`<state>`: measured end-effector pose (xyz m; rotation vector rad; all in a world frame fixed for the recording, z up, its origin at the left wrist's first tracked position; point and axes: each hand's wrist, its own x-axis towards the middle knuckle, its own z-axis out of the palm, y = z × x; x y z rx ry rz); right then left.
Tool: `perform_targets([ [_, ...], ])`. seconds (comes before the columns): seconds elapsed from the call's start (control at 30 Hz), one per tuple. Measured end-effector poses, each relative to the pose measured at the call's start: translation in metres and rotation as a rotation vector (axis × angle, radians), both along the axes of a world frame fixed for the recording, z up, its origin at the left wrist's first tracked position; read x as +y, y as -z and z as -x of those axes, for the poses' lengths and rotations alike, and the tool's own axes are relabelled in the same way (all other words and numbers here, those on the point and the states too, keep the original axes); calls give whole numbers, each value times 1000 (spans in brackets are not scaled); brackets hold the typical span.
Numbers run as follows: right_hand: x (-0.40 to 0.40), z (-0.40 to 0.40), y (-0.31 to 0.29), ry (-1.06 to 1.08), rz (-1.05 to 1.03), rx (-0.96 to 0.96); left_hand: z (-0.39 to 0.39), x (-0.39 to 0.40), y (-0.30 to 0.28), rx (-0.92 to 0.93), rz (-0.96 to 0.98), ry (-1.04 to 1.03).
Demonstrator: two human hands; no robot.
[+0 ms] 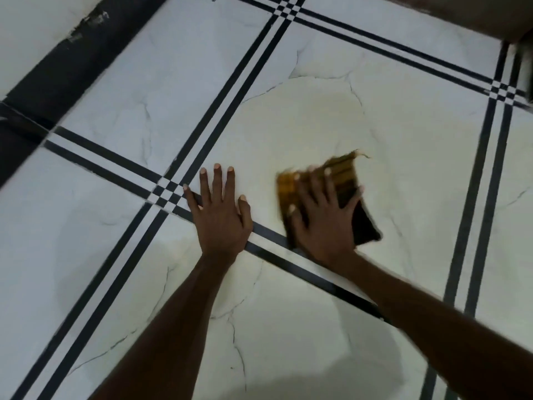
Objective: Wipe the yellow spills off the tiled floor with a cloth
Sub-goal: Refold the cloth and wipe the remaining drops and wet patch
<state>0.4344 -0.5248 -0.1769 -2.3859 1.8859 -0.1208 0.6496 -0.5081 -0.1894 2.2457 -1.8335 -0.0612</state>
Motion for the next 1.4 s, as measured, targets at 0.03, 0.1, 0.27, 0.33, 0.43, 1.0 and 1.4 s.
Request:
perform_targets([
  [0.03, 25, -17, -1, -129, -21, -1, 1, 2, -1, 6, 8, -27],
  [0.1, 24, -47, 3, -326, -20, -25, 0, 3, 0, 45, 3, -61],
  [0.27, -140, -74, 9, -645, -3, 10, -1, -1, 5, 93, 18, -73],
  [0.33, -198, -53, 9, -456, 16, -26, -1, 0, 7, 83, 31, -67],
  [0.43, -248, -8, 3, 39, -67, -73, 0, -1, 8, 78, 31, -58],
  [1.0, -47, 149, -4, -499, -28, 21, 1, 0, 0, 66, -50, -22],
  [1.4, -20, 62, -2, -376, 22, -33, -7, 3, -1, 85, 1, 41],
])
